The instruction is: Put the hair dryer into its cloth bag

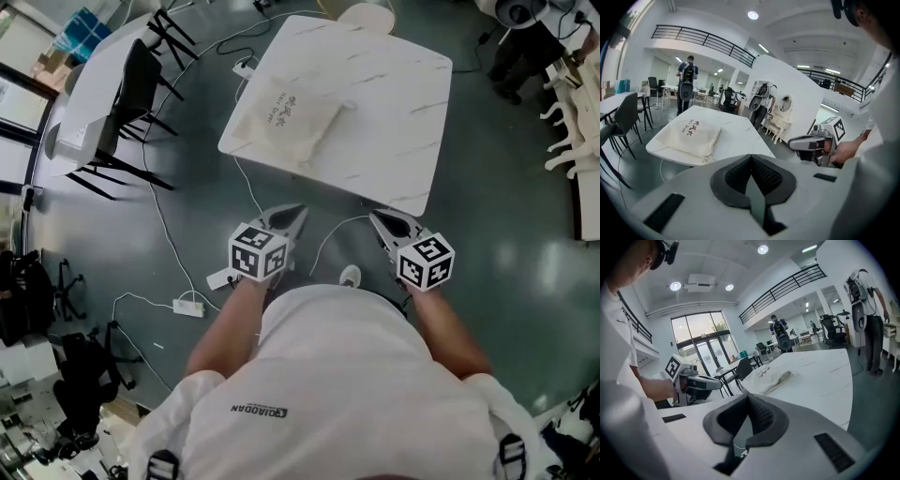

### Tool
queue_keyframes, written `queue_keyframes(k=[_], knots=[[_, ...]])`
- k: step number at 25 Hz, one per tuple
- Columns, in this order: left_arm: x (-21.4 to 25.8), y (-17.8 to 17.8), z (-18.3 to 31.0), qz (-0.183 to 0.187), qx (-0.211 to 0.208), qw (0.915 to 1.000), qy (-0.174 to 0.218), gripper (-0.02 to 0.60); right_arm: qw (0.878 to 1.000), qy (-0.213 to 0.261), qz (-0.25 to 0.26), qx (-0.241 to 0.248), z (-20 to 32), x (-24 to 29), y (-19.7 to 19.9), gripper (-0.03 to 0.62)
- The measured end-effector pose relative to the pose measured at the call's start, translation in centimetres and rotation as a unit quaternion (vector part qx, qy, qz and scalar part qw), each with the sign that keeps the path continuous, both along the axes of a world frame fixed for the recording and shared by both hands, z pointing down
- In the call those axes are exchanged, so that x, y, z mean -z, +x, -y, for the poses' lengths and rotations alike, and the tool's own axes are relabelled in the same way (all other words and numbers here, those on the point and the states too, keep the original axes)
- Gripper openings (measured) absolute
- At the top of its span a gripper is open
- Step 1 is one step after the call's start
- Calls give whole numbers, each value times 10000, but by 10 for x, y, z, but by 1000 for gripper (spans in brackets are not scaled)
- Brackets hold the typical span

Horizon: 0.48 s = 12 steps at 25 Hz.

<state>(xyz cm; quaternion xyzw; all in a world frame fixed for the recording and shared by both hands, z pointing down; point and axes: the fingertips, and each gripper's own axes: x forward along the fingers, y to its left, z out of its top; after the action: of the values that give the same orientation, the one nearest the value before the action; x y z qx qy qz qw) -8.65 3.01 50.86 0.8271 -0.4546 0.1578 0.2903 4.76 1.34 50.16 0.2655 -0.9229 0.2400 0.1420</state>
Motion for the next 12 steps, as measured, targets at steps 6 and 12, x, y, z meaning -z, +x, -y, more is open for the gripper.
queue_keyframes(k=[6, 12], knots=[[20, -24, 10, 103, -298, 9992, 247, 28, 9995, 88, -134, -274, 2, 5, -27, 21], [26, -66, 15, 119, -460, 9982, 365, 28, 9983, 235, -164, -499, 5, 11, -70, 21]])
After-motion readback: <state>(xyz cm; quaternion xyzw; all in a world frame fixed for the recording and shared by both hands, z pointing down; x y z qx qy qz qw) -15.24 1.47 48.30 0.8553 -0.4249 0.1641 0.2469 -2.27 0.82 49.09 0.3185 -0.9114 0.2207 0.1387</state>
